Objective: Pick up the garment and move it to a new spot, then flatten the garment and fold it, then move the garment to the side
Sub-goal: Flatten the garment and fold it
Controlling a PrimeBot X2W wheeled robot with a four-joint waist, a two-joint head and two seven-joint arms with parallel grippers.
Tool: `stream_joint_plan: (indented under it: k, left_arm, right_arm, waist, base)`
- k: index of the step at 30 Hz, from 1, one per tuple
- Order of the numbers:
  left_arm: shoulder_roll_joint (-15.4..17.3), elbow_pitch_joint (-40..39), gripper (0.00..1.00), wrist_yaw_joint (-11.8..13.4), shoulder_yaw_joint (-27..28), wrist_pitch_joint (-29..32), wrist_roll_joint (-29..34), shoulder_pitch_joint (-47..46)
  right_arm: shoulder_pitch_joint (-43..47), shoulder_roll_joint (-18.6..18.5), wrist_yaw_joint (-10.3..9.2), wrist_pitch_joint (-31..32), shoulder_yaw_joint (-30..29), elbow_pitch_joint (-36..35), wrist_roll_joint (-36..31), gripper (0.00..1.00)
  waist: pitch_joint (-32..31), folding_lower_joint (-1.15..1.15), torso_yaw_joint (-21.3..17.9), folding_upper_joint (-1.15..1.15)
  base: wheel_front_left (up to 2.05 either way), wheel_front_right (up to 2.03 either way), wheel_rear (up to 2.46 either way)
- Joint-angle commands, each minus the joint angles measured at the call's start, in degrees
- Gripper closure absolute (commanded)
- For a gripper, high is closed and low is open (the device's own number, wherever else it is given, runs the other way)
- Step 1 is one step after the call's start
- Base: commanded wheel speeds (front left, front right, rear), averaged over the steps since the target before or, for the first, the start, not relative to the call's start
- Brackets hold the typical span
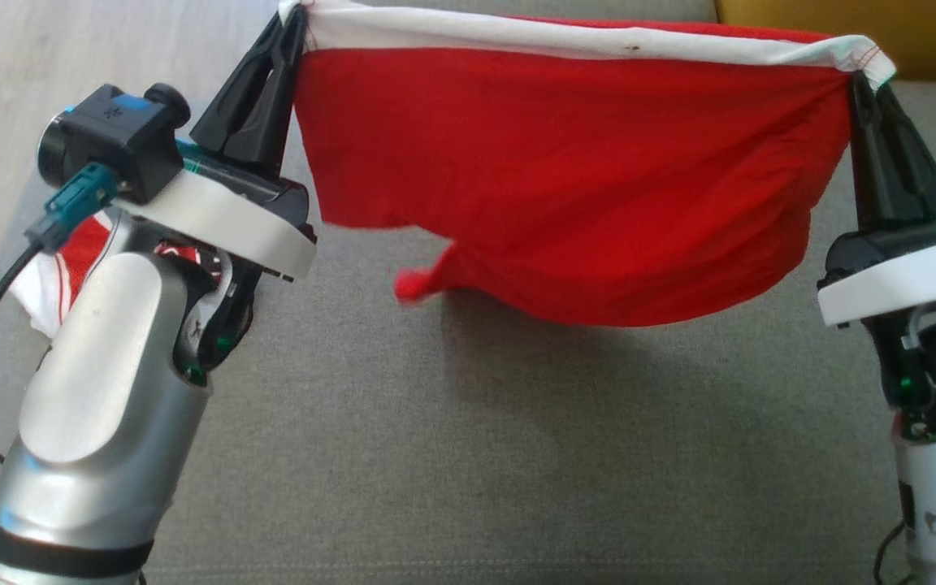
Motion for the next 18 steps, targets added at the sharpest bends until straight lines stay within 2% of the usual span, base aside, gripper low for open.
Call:
stream_joint_plan:
  k: [1, 8, 13, 18]
  left_arm:
    - [2.00, -1.11, 1.00, -0.03, 2.47, 0.17, -0.29, -4.25]
    - [0.82, 5.31, 1.00, -2.54, 2.63, -1.84, -1.97, -11.48]
    - [-0.93, 14.46, 1.00, -4.06, 2.71, -5.26, -2.96, -19.60]
    - [-2.32, 23.86, 1.00, -5.05, 2.29, -8.33, -2.00, -29.43]
  right_arm:
    - [-3.65, -0.48, 0.24, -0.04, 0.55, -1.48, 0.69, 1.00]
    - [-12.43, -0.35, 0.24, -1.16, 1.31, 5.53, 3.72, 1.00]
    - [-23.46, 0.45, 0.24, -3.50, 3.49, 14.99, 5.29, 1.00]
    - [-35.88, 2.31, 0.24, -8.71, 6.49, 26.15, 6.24, 1.00]
  waist:
    - [0.80, 0.00, -0.19, 0.00]
    - [6.30, 0.00, -0.74, 0.00]
    - [9.92, 0.00, -1.21, 0.00]
    - [12.37, 0.00, -1.01, 0.00]
  base:
    - [0.00, 0.00, 0.00]
    - [0.00, 0.00, 0.00]
    - [0.00, 0.00, 0.00]
    - [0.00, 0.00, 0.00]
